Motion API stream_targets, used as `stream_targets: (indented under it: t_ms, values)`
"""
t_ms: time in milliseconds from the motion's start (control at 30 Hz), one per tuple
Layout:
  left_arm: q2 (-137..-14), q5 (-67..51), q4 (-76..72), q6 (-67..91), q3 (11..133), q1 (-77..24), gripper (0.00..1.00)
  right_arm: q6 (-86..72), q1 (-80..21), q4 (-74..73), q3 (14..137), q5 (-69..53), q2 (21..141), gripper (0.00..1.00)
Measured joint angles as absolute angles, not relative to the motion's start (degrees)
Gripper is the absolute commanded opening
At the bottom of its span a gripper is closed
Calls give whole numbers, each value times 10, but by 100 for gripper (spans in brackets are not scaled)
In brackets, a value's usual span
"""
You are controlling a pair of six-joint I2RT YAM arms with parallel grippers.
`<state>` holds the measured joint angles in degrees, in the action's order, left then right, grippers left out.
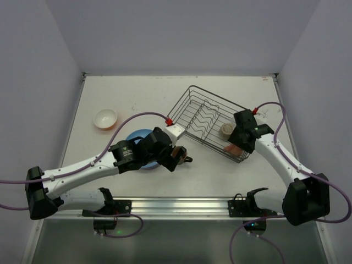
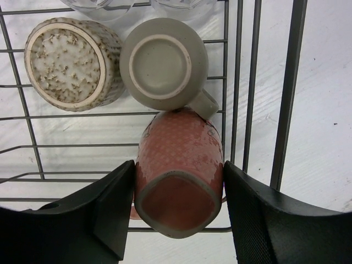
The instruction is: Unload the mixed dishes from the dish rack
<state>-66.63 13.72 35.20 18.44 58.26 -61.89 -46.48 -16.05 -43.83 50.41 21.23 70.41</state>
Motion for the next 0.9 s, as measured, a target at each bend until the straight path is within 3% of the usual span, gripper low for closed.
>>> stream_targets:
  t_ms: [267, 700, 900]
  values:
    - [-661, 137, 348, 185, 583, -619, 100, -448, -161, -440, 507, 190, 674, 0]
    - [-587, 83, 279, 190, 583, -619, 100, -419, -159, -469, 604, 181, 640, 0]
    - [-511, -23, 140, 197, 535, -619, 100, -404, -148, -484, 659, 145, 589, 0]
